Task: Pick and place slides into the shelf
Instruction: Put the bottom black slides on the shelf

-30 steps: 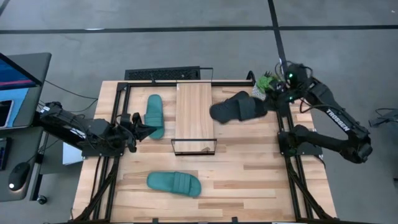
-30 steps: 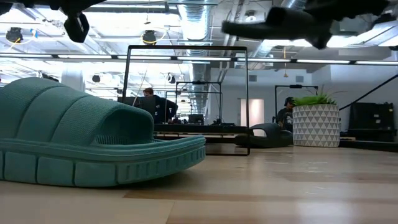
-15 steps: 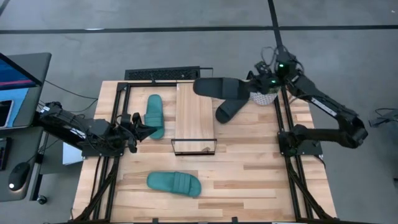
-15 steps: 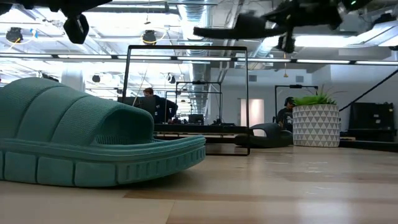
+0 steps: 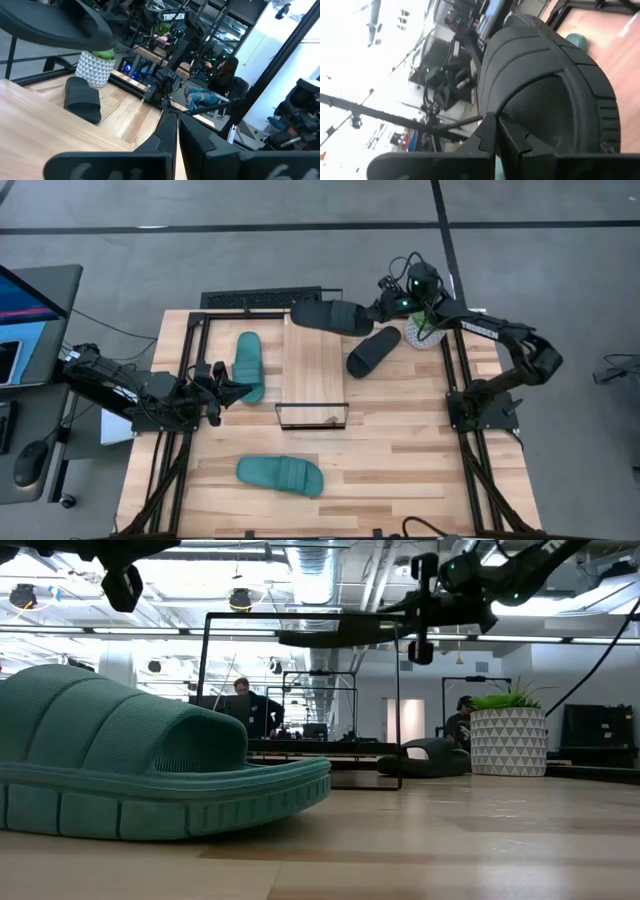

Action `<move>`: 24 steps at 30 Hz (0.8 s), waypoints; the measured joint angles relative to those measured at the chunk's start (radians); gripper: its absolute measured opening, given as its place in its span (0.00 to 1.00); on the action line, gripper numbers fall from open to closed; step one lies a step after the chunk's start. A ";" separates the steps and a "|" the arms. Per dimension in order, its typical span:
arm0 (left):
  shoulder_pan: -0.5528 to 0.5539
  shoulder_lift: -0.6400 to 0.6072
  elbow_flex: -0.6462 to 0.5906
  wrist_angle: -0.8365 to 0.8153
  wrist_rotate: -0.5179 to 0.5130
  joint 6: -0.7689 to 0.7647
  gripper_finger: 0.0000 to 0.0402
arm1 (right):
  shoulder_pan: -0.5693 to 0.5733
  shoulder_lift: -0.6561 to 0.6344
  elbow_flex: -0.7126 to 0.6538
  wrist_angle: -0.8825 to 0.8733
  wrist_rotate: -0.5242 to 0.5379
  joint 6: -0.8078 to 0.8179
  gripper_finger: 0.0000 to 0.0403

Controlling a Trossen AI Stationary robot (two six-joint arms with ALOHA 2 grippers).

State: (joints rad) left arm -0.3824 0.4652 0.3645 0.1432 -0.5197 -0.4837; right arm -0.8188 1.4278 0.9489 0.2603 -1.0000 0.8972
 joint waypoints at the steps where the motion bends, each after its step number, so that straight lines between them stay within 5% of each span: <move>1: 0.000 0.000 0.000 -0.002 0.000 -0.001 0.02 | -0.007 0.011 0.000 0.013 0.000 0.012 0.00; 24: 0.000 0.000 0.000 -0.003 0.001 -0.009 0.02 | -0.054 0.263 0.059 0.102 -0.053 0.073 0.00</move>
State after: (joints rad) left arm -0.3824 0.4652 0.3645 0.1398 -0.5190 -0.4923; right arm -0.8729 1.6912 1.0077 0.3626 -1.0531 0.9702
